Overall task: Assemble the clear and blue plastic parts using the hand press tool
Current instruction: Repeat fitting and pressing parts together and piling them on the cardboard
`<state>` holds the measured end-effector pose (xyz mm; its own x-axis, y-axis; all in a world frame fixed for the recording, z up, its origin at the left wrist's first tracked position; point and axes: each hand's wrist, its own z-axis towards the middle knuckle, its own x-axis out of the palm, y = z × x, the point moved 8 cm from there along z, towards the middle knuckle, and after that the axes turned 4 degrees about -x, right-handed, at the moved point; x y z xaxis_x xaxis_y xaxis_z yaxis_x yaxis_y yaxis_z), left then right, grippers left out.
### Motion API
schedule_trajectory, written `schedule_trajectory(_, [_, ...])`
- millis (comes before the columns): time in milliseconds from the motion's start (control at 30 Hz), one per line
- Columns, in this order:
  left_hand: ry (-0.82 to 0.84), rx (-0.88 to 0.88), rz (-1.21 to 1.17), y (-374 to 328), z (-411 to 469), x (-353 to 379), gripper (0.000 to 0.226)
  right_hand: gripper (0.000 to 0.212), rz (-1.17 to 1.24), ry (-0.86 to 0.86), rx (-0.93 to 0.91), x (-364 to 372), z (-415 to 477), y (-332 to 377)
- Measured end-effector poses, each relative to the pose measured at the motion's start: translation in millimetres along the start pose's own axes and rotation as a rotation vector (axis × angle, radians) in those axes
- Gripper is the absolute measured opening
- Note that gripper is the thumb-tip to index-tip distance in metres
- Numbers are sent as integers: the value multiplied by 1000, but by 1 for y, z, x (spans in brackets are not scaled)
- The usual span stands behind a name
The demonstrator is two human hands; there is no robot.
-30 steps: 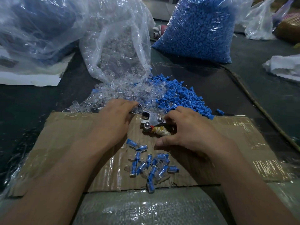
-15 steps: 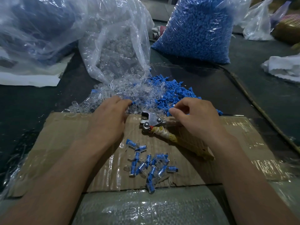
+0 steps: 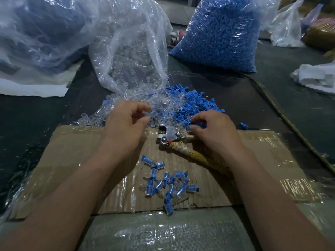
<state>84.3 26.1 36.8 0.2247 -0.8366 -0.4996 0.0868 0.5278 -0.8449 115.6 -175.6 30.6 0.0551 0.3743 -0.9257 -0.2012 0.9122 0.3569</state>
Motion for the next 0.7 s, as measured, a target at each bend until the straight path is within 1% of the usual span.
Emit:
schedule_trajectory(100, [11, -38, -115, 2, -3, 1, 15, 28, 12, 54, 15, 6, 4, -1])
schedule_trajectory(200, [38, -75, -232, 1, -5, 3, 6, 25, 3, 91, 28, 10, 10, -1])
schedule_trajectory(267, [55, -100, -252, 1, -6, 3, 17, 22, -5, 110, 24, 12, 11, -1])
schedule_trajectory(333, [79, -164, -324, 5, -7, 6, 28, 18, 3, 108, 10, 13, 11, -1])
schedule_trajectory(400, [100, -233, -406, 11, -9, 10, 34, 14, 10, 91, -13, 13, 10, 0])
schedule_trajectory(433, [102, -241, -412, 12, -9, 10, 34, 12, 8, 85, -29, 13, 10, 1])
schedule_trajectory(500, [101, -233, -400, 12, -9, 10, 28, 6, 8, 77, -67, 13, 9, 5])
schedule_trajectory(600, [101, -210, -380, 12, -8, 10, 19, 7, 25, 71, -102, 14, 9, 8])
schedule_trajectory(700, [108, -294, -469, 19, -8, 13, 17, 5, 65, 45, -101, 11, 9, 9])
